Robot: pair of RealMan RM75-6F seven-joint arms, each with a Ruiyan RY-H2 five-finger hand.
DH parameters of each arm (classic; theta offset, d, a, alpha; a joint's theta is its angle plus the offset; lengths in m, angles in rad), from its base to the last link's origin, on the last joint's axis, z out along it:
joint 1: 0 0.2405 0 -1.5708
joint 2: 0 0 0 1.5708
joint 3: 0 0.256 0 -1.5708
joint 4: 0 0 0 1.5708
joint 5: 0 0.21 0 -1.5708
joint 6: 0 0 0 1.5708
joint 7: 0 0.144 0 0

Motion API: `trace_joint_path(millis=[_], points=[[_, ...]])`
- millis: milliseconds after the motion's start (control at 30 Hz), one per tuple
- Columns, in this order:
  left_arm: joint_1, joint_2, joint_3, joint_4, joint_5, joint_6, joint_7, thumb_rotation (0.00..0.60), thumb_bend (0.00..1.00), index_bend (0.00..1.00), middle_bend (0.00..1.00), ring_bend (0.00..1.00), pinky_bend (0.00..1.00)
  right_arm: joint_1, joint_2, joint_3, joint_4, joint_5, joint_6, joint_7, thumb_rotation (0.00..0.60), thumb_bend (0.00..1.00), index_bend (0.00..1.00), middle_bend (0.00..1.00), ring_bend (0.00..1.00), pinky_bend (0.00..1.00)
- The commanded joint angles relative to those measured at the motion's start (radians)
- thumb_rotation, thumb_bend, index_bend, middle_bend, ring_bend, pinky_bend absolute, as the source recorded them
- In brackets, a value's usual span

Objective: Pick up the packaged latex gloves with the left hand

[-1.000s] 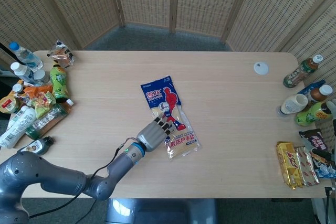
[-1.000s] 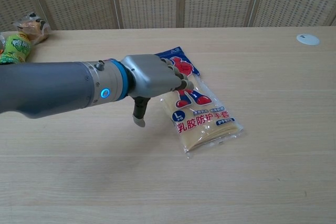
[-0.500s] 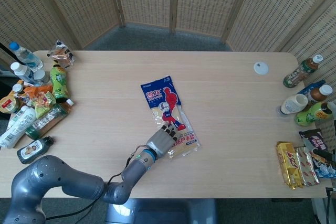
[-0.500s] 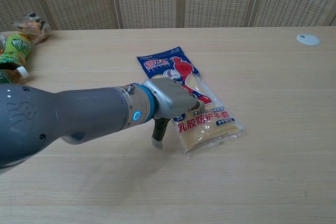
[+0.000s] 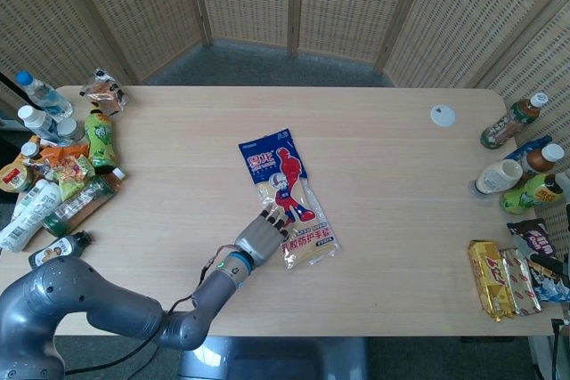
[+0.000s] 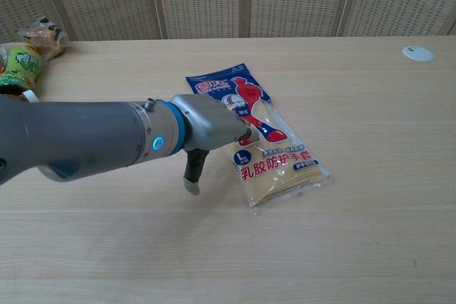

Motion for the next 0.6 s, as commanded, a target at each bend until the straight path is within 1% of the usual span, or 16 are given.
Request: trace_joint_path(millis=[33,133,300,433,500,600], points=[[0.008,-0.006,-0.012,0.026,0.071,-0.010,-0.045,0.600,0.00,0.00,0.00,0.00,0.00,0.001,0.000,0.001,0.001,0.001,-0.001,0.002,0.600,0.15,0.08,0.04,0.00,0.13],[0.008,-0.036,-0.012,0.067,0.102,-0.017,-0.059,0.600,0.00,0.00,0.00,0.00,0.00,0.002,0.001,0.001,0.003,0.000,-0.004,0.004,0.600,0.15,0.08,0.04,0.00,0.13],[0.002,-0.118,-0.033,0.155,0.080,-0.041,-0.078,0.600,0.00,0.00,0.00,0.00,0.00,0.002,0.003,0.001,0.003,0.002,-0.007,0.012,0.600,0.15,0.09,0.04,0.00,0.13],[-0.015,-0.185,-0.034,0.231,0.043,-0.062,-0.052,0.600,0.00,0.00,0.00,0.00,0.00,0.002,0.004,0.003,0.006,0.009,-0.013,0.019,0.600,0.15,0.08,0.04,0.00,0.13],[-0.024,-0.196,-0.031,0.238,0.024,-0.064,-0.030,0.600,0.00,0.00,0.00,0.00,0.00,0.003,0.005,0.004,0.007,0.015,-0.018,0.023,0.600,0.15,0.09,0.04,0.00,0.13],[-0.031,-0.187,-0.029,0.214,-0.003,-0.055,-0.005,0.600,0.00,0.00,0.00,0.00,0.00,0.003,0.006,0.006,0.009,0.018,-0.019,0.026,0.600,0.15,0.09,0.04,0.00,0.13]])
